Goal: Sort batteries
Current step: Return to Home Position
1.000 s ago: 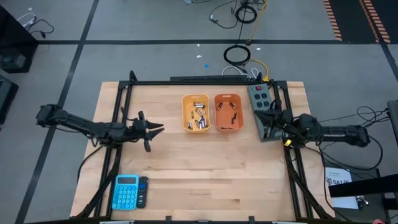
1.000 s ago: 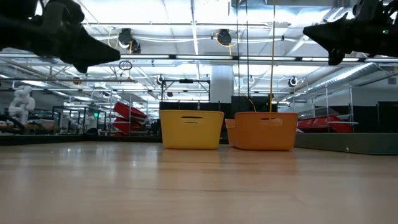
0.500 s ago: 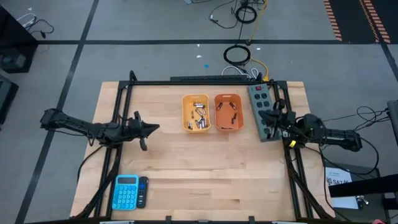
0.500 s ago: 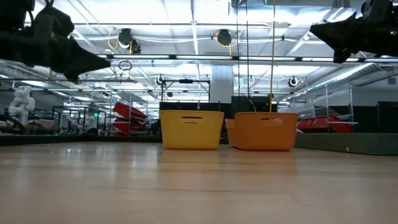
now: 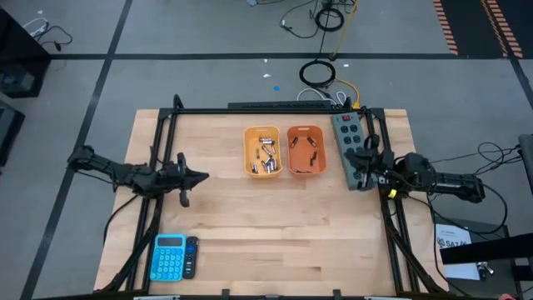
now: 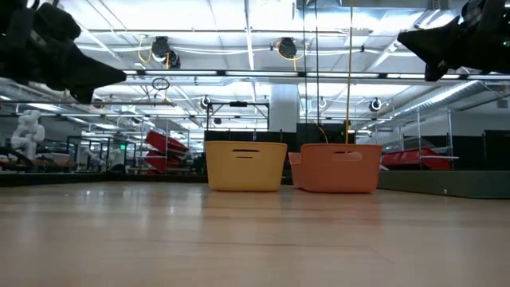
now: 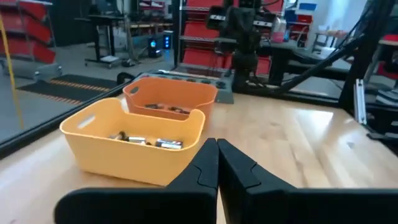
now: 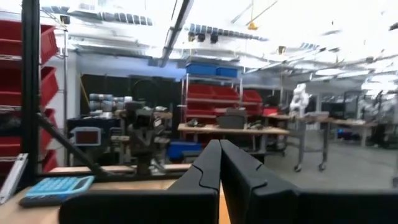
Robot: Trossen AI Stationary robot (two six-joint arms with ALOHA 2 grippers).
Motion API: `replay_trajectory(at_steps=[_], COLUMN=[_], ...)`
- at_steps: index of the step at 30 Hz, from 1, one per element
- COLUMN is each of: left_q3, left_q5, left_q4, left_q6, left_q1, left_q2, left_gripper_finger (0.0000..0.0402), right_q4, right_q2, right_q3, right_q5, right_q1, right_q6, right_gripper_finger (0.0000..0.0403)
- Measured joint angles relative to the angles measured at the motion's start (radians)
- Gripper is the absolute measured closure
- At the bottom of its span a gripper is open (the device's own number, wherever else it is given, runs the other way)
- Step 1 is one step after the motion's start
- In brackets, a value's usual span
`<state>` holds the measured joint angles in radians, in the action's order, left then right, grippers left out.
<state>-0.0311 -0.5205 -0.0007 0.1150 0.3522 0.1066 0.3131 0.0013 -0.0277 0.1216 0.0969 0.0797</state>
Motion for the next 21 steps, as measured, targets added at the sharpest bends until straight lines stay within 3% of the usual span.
replay_trajectory(at_steps=[6,10,21], left_q3=[0.000,0.000,0.000], left_q5=[0.006,0.080,0.039], left_q4=[-0.003,-0.005,-0.006], left_q6=[-0.058,-0.076,-0.052], left_q1=[0.004,0.004,0.004], left_q2=[-0.014,-0.013,-0.013], left_gripper_finger=[0.0398,0.0392,0.0388], right_q4=[-0.024,-0.037,-0.189], right_q2=[0.003,0.003,0.003], right_q3=[0.001,0.001,0.001], right_q5=[0.036,0.066,0.065], right_q1=[0.000,0.000,0.000], right_q6=[-0.058,-0.102,0.019], right_gripper_finger=[0.0403,0.0403,0.0403])
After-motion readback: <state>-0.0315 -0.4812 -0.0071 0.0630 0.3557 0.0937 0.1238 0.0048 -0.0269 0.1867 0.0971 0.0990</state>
